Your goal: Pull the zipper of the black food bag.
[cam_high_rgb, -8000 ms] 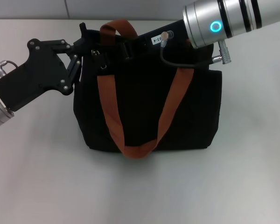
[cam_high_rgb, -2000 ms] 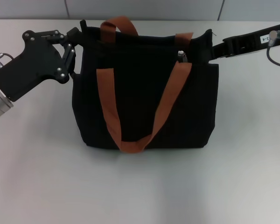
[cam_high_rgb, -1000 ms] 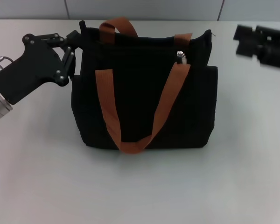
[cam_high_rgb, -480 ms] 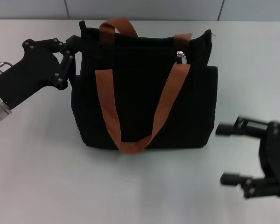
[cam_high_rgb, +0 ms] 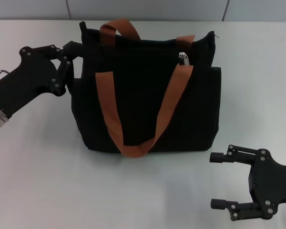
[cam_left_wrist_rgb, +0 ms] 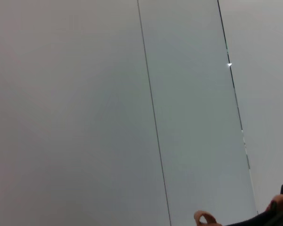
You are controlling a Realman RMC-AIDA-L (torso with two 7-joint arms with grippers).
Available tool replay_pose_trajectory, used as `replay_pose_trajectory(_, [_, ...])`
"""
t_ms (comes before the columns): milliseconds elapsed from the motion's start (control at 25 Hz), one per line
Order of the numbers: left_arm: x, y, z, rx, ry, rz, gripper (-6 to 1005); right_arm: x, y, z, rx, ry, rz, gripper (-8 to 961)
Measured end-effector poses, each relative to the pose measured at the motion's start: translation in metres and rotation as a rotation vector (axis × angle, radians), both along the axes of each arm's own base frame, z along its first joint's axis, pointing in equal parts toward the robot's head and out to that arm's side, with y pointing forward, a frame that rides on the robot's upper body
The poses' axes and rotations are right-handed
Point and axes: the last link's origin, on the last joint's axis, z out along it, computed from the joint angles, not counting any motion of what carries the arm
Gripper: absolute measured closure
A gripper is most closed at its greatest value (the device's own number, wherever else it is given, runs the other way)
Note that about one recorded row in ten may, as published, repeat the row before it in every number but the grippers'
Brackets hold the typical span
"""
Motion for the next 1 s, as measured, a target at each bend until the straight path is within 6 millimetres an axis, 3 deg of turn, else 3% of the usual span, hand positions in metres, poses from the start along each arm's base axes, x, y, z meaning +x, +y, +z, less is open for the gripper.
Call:
replay_pose_trajectory(400, [-0.001, -0.002, 0.013, -0.090, -0.053, 0.027, 911, -0.001, 0.002, -0.001, 0.001, 0.008, -0.008, 136])
replay_pose_trajectory(560, [0.001, -0.001, 0.019, -0.133, -0.033, 0.018, 817, -0.001, 0.003, -0.001, 0.004, 0.007, -0.019, 136])
replay_pose_trajectory(680, [0.009, 0.003, 0.049, -0.335, 0.062, 0.036, 747, -0.001, 0.004, -0.001, 0.004, 0.006, -0.025, 136])
replay_pose_trajectory(720, [0.009, 0.003, 0.049, -0.335, 0.062, 0.036, 700, -0.001, 0.004, -0.001, 0.003, 0.006, -0.027, 136])
replay_pose_trajectory(880, [0.022, -0.001, 0.081, -0.504, 0.091, 0.002, 510, -0.002, 0.007, 0.000, -0.009, 0.005, -0.037, 136])
replay_pose_trajectory(1000, [0.030, -0.009, 0.090, -0.557, 0.061, -0.059, 371, -0.002, 0.008, 0.000, -0.009, 0.003, -0.039, 136])
